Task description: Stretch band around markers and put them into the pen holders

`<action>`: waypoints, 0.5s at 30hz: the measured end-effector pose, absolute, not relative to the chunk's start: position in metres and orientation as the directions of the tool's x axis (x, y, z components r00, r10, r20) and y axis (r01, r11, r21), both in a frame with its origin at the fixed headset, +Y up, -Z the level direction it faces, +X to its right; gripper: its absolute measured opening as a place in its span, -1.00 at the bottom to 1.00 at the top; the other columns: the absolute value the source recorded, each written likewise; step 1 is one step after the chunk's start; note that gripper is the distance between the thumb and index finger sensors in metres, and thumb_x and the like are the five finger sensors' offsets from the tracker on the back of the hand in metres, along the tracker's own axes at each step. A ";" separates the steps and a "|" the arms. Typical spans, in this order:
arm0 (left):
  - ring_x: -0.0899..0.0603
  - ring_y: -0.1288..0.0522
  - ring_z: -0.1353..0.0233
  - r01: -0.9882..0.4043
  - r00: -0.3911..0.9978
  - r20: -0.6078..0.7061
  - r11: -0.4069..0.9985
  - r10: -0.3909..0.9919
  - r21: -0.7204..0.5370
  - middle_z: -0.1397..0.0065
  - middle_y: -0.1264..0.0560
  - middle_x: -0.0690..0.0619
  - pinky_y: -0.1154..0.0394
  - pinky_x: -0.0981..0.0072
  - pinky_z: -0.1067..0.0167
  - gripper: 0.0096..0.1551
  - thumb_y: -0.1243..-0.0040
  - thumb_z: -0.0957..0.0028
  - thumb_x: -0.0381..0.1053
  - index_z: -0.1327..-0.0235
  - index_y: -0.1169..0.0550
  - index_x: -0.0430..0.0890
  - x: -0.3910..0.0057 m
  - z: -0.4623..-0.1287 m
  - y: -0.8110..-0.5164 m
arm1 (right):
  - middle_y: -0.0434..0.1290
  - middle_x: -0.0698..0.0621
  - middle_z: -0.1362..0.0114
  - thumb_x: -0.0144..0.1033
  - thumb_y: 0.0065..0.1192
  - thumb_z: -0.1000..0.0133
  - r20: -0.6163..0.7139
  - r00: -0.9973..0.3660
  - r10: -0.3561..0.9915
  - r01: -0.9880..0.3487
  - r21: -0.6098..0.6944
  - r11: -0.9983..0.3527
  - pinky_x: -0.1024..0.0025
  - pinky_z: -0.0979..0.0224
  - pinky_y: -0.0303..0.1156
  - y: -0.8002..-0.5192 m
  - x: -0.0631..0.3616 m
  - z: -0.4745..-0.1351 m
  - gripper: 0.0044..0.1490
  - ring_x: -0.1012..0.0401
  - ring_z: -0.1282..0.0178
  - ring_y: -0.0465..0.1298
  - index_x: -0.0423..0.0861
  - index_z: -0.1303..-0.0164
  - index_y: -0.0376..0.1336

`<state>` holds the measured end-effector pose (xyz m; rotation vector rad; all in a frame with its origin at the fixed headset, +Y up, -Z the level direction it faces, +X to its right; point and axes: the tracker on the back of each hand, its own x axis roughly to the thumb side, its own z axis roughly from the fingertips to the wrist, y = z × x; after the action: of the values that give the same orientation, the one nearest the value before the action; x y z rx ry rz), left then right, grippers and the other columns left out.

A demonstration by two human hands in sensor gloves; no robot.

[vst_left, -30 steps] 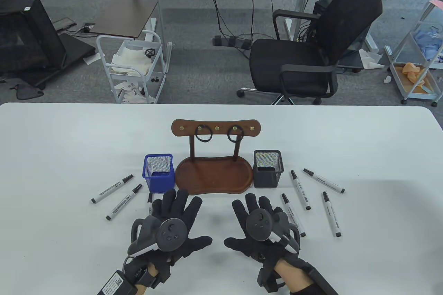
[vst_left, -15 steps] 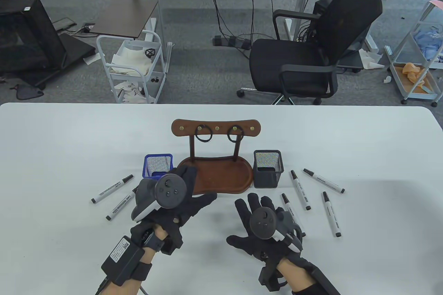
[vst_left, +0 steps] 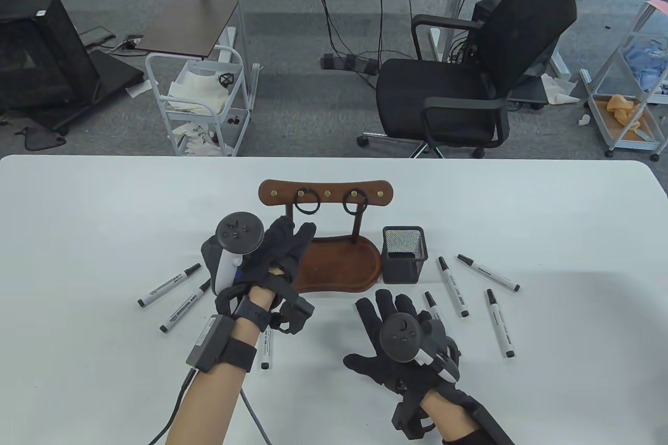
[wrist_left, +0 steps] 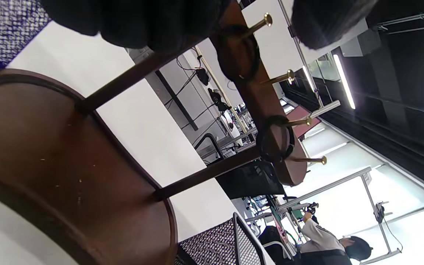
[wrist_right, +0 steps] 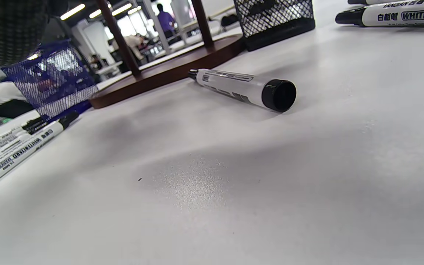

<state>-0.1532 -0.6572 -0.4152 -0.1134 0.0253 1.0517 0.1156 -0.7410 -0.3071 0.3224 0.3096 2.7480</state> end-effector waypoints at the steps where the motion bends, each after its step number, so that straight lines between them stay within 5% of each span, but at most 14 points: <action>1: -0.64 -0.18 -0.58 -0.873 0.487 -0.087 0.481 0.869 -0.078 -0.66 -0.20 -0.52 -0.22 -0.51 -0.40 0.01 -0.04 -0.25 0.30 -0.60 -0.18 -0.44 -0.153 -0.418 -0.658 | -0.37 0.04 -0.91 0.46 0.27 0.12 0.183 -0.911 0.370 -0.320 0.253 -0.913 -0.48 -0.64 -0.30 -0.741 0.116 -0.307 0.27 -0.17 -0.85 -0.36 0.29 -0.66 -0.27; 15: -0.63 -0.19 -0.57 -0.948 0.317 -0.220 0.317 0.923 -0.035 -0.65 -0.21 -0.52 -0.22 -0.51 -0.40 -0.09 -0.06 -0.27 0.16 -0.58 -0.16 -0.46 -0.146 -0.444 -0.672 | -0.36 0.04 -0.91 0.45 0.27 0.11 0.190 -0.908 0.374 -0.326 0.244 -0.914 -0.49 -0.64 -0.30 -0.739 0.116 -0.306 0.27 -0.17 -0.85 -0.36 0.29 -0.66 -0.26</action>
<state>-0.1462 -0.6724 -0.4439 -0.1684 0.1710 1.2384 0.1160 -0.7388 -0.3060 0.3302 0.2930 2.7438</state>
